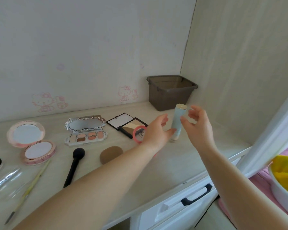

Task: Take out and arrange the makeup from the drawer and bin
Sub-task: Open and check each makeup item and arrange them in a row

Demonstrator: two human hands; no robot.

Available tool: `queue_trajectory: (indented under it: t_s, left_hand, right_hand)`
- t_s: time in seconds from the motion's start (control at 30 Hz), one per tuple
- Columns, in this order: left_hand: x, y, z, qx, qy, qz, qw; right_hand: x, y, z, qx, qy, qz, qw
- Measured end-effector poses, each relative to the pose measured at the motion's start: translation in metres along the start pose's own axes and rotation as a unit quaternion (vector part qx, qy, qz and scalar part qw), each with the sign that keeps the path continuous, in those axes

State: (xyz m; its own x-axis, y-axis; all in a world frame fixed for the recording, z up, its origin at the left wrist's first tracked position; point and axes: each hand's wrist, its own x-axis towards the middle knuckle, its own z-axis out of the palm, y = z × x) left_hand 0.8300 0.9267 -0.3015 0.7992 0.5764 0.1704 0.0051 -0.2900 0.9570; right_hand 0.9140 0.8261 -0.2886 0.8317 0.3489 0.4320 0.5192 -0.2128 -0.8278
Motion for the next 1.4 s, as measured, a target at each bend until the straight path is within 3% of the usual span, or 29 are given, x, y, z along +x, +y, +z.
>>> queue_trajectory:
  t_s: [0.17,0.47,0.73,0.93,1.17,1.4]
  left_hand:
    - [0.014,-0.001,0.015,0.039,-0.008,0.0,0.999]
    - [0.021,-0.005,0.028,0.015,0.038,0.018,0.999]
    - [0.016,0.002,0.025,0.01,0.06,0.092,0.994]
    - [0.016,0.002,0.014,0.018,0.064,0.146,0.987]
    - [0.012,-0.006,0.018,-0.017,0.085,0.097,0.991]
    - [0.019,-0.016,0.01,-0.005,0.096,0.08,0.992]
  right_hand:
    - [0.011,0.007,0.012,0.003,-0.071,0.045,0.996]
    - [0.015,0.011,0.013,-0.006,-0.068,0.01,0.998]
    - [0.014,-0.003,0.003,0.025,-0.06,-0.015,0.998]
    - [0.02,-0.022,-0.004,0.048,-0.111,-0.019,0.992]
    - [0.042,-0.045,-0.02,0.168,-0.028,0.018,0.985]
    - [0.03,-0.012,-0.019,0.087,-0.03,0.088,0.992]
